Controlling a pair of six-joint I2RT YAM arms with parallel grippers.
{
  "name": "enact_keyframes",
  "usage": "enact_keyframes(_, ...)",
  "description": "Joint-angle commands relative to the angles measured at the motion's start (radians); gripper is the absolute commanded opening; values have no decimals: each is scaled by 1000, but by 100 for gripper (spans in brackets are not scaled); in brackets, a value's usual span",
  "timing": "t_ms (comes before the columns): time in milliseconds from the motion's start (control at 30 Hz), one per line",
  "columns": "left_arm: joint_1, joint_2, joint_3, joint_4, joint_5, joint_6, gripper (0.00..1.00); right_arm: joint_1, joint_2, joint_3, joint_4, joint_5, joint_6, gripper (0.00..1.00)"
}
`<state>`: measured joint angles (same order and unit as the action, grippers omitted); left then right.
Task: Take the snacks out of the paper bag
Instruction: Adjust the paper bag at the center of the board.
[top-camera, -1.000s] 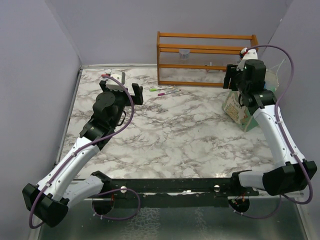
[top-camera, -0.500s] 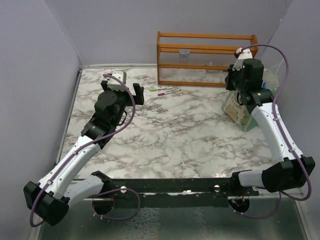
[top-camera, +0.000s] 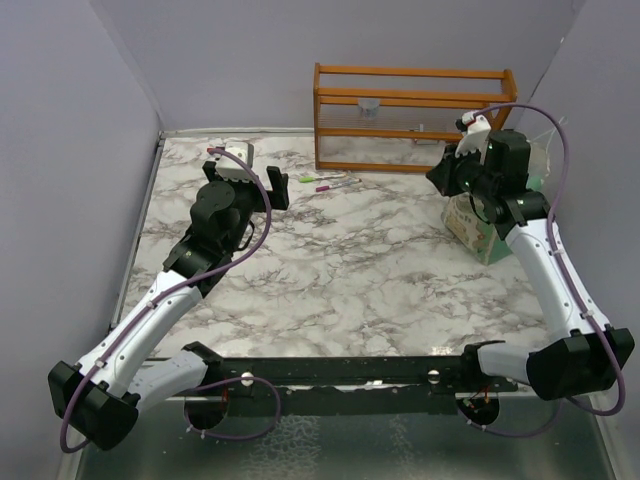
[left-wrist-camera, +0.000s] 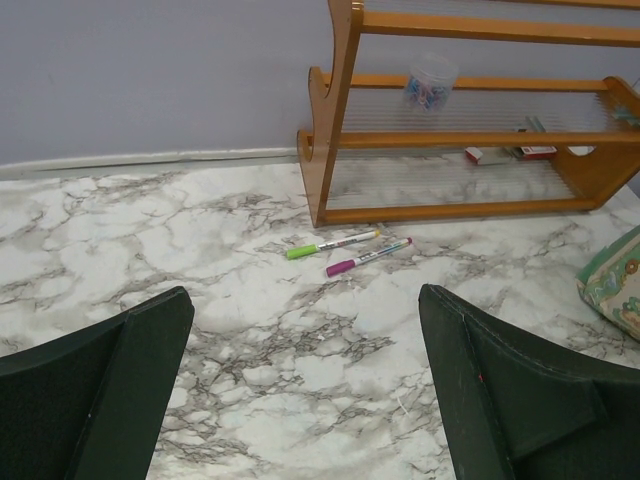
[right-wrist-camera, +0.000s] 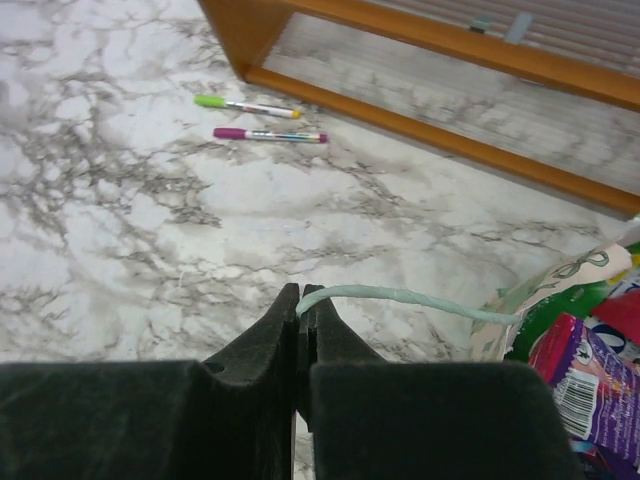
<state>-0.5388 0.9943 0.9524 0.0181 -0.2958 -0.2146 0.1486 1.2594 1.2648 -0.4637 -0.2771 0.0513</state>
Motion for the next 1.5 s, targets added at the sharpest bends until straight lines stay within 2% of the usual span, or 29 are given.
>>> enact_keyframes(0, -5, 1, 0, 19, 17, -11, 99, 3, -74, -21, 57, -207, 22, 1)
enact_keyframes(233, -5, 4, -1, 19, 20, -14, 99, 6, -90, -56, 92, -430, 112, 2)
enact_keyframes(333, -5, 7, -1, 19, 20, -14, 99, 35, -86, -57, 96, -454, 128, 1)
enact_keyframes(567, -5, 12, 3, 13, 22, -16, 99, 216, -49, -20, 104, -369, 163, 1)
enact_keyframes(833, -5, 14, 10, 4, 19, -14, 99, 444, 50, 18, 240, -232, 261, 6)
enact_keyframes(1067, -5, 11, 13, -1, 12, -9, 99, 493, 142, 110, 274, -197, 288, 10)
enact_keyframes(1133, -5, 11, 15, -1, 11, -7, 99, 494, 146, 127, 267, -182, 283, 15)
enact_keyframes(1333, -5, 15, 17, -6, 9, -4, 99, 494, 64, 128, 156, 14, 199, 57)
enact_keyframes(1467, -4, 21, 22, -10, 14, -5, 99, 494, -51, 63, 109, 211, 120, 73)
